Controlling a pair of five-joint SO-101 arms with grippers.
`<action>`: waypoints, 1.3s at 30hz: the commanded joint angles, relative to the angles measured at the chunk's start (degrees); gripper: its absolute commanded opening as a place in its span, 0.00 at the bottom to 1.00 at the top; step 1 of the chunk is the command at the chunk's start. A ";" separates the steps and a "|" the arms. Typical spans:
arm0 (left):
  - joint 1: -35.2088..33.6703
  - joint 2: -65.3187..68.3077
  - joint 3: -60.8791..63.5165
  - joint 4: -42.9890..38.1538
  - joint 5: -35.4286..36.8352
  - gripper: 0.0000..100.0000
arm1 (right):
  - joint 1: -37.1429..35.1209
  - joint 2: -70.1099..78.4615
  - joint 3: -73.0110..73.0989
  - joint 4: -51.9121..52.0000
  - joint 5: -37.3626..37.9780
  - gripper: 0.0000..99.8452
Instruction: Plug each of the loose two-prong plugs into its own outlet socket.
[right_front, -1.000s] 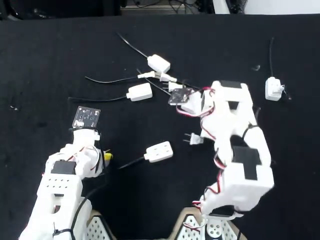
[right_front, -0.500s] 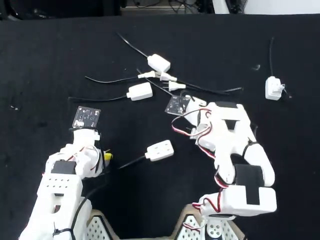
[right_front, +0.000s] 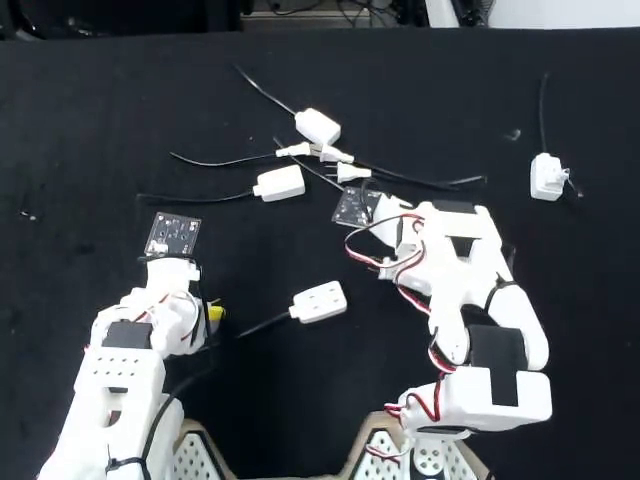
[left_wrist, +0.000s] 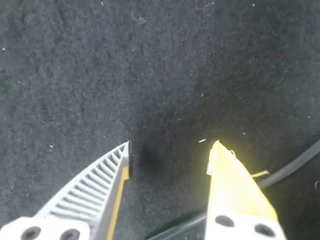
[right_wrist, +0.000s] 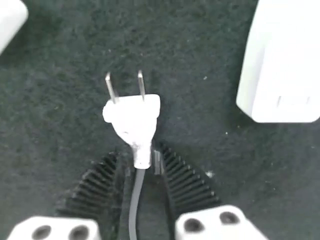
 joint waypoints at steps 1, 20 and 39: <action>-0.48 0.09 -0.48 -0.44 0.35 0.25 | -1.41 -8.31 -1.45 3.96 -1.76 0.01; -0.92 -0.44 -15.78 4.57 1.85 0.25 | -33.49 -30.11 4.70 -3.08 -28.13 0.01; -0.31 -0.53 -12.97 -13.54 25.49 0.25 | -36.40 -28.70 18.77 -31.47 -53.19 0.01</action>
